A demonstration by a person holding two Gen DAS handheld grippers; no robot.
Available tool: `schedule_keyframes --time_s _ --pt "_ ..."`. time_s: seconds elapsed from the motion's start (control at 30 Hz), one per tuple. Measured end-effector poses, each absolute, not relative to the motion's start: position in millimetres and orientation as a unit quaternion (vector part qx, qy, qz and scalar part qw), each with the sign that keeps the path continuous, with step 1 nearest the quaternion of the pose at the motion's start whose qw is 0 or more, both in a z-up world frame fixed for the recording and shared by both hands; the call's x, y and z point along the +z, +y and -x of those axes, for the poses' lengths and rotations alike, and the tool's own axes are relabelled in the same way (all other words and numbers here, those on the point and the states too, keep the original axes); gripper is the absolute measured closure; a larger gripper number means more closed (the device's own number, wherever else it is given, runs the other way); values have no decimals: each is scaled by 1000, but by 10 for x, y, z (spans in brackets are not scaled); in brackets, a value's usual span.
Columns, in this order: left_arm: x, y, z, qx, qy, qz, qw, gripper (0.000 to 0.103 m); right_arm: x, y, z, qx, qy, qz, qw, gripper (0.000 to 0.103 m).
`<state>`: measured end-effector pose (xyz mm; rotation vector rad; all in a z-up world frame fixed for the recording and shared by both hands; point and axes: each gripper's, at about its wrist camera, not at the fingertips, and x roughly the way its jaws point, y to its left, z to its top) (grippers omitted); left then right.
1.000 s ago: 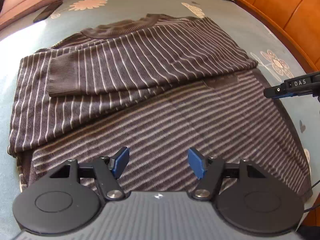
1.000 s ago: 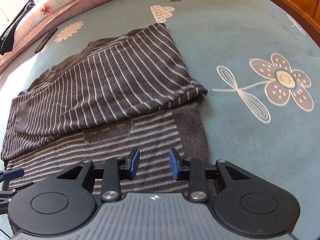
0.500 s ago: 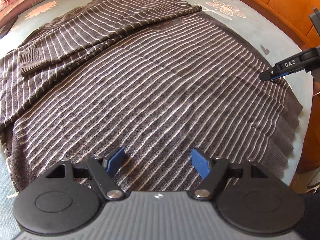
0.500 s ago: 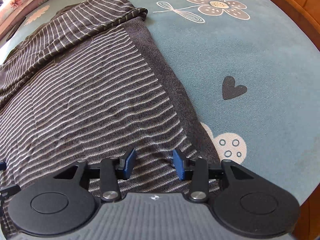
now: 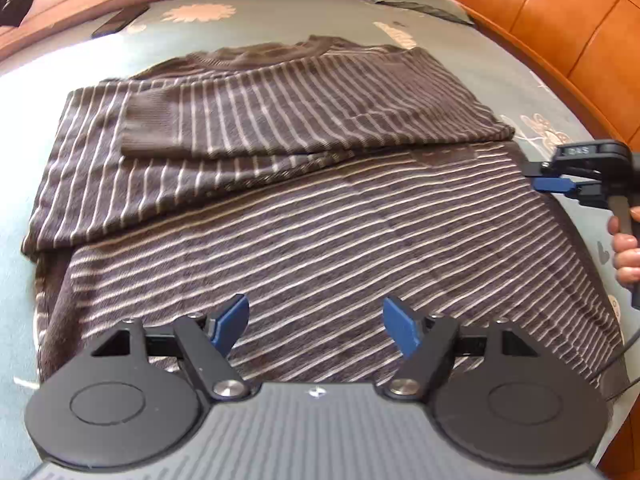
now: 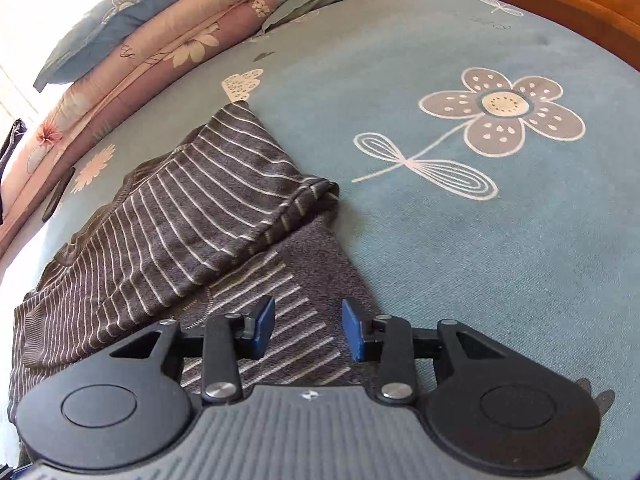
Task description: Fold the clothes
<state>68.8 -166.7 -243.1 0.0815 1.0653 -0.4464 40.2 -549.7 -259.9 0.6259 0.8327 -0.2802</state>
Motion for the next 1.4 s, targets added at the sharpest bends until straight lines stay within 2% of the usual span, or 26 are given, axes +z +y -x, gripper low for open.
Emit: schedule_keyframes --time_s 0.17,0.2,0.23,0.47,0.7,1.07,1.13,1.2,1.3,1.4 --pt "-2487 -1413 -535 -182 514 -36 837 28 -2565 -5594 -54 -118 429 -271 853 67" --pt "-2474 -1407 -506 -179 517 -41 836 28 -2548 -5598 0 -120 437 -264 851 64" --pt "-2458 -1404 -480 -175 519 -45 835 28 -2533 -5583 28 -127 453 -248 847 57" --pt "-2206 -1642 -252 -196 525 -45 827 29 -2242 -5339 49 -107 477 -184 853 57" --pt "-2184 -1980 39 -230 526 -39 818 29 -2137 -5140 65 -75 488 -210 844 57" --pt "-2502 -1953 550 -243 529 -74 810 29 -2491 -4784 390 -7 537 -138 832 54" --pt "-2517 -1944 601 -254 523 -87 809 26 -2548 -4753 468 -2 533 -121 837 53" --pt "-2527 -1925 622 -270 521 -95 804 21 -2567 -4733 522 9 529 -111 841 48" --pt "-2527 -1905 648 -294 519 -116 794 18 -2600 -4709 579 33 525 -93 845 32" --pt "-2442 -1894 667 -307 516 -125 790 21 -2559 -4630 604 58 533 -31 843 33"
